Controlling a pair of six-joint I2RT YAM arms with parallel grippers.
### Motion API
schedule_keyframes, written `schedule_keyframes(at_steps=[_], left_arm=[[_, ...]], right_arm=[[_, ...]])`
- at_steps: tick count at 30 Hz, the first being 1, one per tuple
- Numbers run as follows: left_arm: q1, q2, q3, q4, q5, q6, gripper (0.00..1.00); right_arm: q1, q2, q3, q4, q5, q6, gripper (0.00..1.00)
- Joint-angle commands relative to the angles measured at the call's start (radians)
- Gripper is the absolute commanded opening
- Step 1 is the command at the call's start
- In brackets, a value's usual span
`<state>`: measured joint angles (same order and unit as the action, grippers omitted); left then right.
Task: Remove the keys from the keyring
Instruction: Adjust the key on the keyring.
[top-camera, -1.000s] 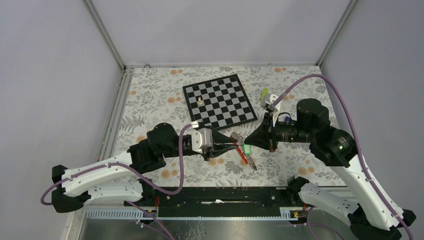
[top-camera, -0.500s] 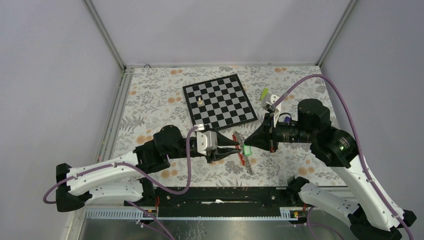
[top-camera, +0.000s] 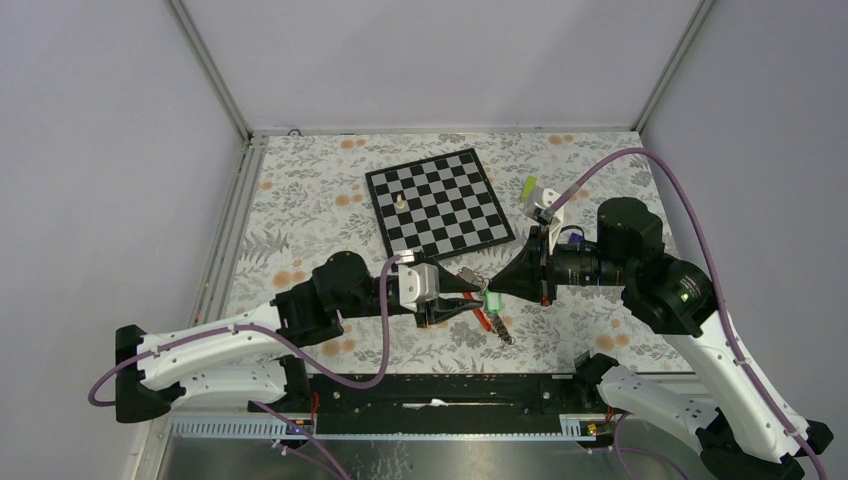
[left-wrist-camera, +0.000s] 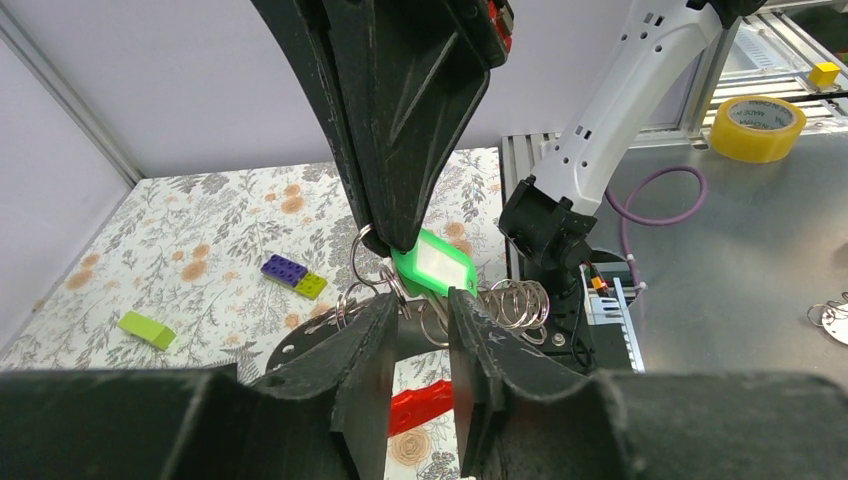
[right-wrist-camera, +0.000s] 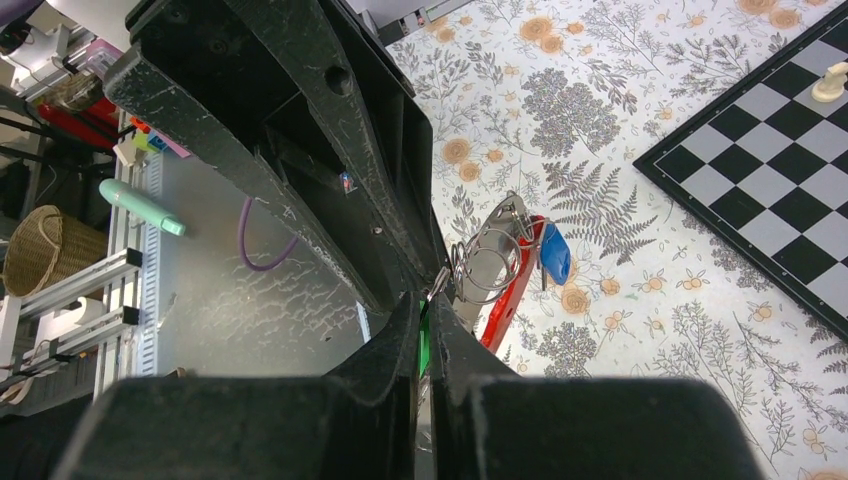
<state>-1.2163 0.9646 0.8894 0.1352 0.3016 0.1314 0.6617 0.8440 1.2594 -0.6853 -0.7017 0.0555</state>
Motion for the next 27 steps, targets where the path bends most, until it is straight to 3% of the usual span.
schedule_keyframes(at_steps=[1,16,27], left_arm=[[0.000,0.003,-0.007,0.077,-0.002,0.004,0.31],[0.000,-0.010,-0.028,0.092,-0.108,0.014,0.32],[0.000,-0.004,-0.032,0.116,-0.083,0.006,0.34]], right_arm=[[0.002,-0.009,0.044,0.059,-0.038,0.020,0.00],[0.001,-0.011,0.037,0.067,-0.057,0.023,0.00],[0.002,-0.007,0.023,0.091,-0.067,0.037,0.00]])
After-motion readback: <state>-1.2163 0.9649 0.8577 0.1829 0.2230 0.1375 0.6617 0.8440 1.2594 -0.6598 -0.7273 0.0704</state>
